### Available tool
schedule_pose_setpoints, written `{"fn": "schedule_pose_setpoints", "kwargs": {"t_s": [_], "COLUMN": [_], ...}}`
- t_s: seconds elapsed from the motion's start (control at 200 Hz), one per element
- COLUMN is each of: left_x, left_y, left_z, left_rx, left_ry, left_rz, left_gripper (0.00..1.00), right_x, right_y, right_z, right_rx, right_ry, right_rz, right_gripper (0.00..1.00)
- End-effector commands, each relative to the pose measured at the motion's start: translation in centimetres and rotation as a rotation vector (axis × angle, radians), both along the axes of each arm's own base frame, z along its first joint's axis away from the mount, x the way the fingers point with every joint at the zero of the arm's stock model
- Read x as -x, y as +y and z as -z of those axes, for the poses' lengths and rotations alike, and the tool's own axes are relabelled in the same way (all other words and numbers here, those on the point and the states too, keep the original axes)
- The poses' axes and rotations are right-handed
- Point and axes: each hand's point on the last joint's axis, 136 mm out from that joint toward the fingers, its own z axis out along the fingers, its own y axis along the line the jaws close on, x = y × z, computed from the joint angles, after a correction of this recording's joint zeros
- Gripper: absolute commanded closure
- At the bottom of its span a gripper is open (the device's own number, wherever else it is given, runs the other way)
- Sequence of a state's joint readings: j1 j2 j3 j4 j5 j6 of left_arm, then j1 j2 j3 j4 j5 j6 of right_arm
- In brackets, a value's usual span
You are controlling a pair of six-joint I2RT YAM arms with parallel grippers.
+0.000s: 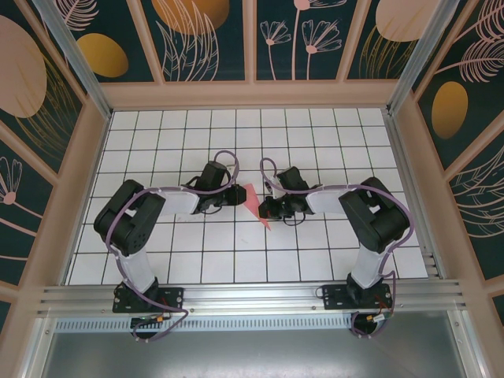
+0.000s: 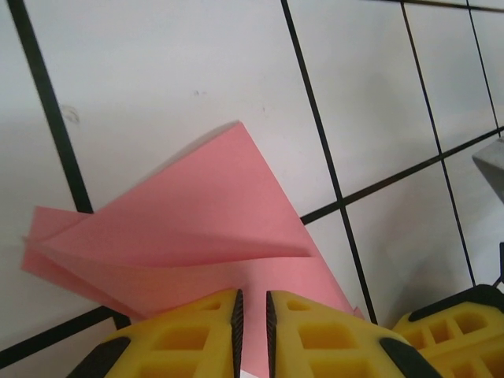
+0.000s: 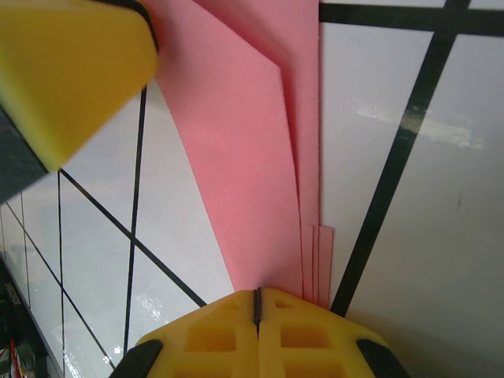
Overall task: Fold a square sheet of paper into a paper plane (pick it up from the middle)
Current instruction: Fold the wing for the fifth time at the center of the table.
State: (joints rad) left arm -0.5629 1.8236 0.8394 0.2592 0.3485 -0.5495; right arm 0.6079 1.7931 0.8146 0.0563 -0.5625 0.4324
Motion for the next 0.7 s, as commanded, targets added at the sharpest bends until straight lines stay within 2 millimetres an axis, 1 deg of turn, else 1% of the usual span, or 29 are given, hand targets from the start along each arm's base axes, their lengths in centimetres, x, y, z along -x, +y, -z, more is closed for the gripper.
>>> {"fn": "schedule_pose_setpoints", "kwargs": {"t_s": [0.0, 0.155, 0.265, 0.345, 0.5, 0.605, 0.696], "left_x": [0.5, 0.2, -0.5, -1.2, -2.3, -3.0, -3.7], "left_y": [-0.5, 0.4, 1.6, 2.7, 4.2, 5.0, 6.1], "left_z": [0.8, 2.4, 3.2, 3.5, 3.5, 3.7, 4.0], "left_rx": [0.026, -0.033, -0.108, -0.175, -0.258, -0.281, -0.286], "left_ry": [0.003, 0.016, 0.017, 0.006, -0.022, -0.025, -0.027], "left_rz": [0.045, 0.005, -0.047, -0.093, -0.132, -0.15, -0.181], "left_gripper": [0.81, 0.82, 0.82, 0.82, 0.82, 0.82, 0.82], "right_x": [1.6, 1.9, 2.5, 3.0, 4.2, 4.5, 4.4], "right_y": [-2.3, -2.5, -3.0, -3.7, -4.9, -5.3, -5.3], "right_z": [4.3, 4.7, 5.1, 5.6, 6.6, 7.0, 6.9], "right_rx": [0.142, 0.153, 0.172, 0.202, 0.241, 0.247, 0.245], "right_ry": [0.092, 0.102, 0.111, 0.122, 0.14, 0.151, 0.15], "right_rz": [0.024, 0.022, 0.014, 0.011, 0.003, 0.008, 0.017], "right_gripper": [1.0, 1.0, 1.0, 1.0, 1.0, 1.0, 1.0]}}
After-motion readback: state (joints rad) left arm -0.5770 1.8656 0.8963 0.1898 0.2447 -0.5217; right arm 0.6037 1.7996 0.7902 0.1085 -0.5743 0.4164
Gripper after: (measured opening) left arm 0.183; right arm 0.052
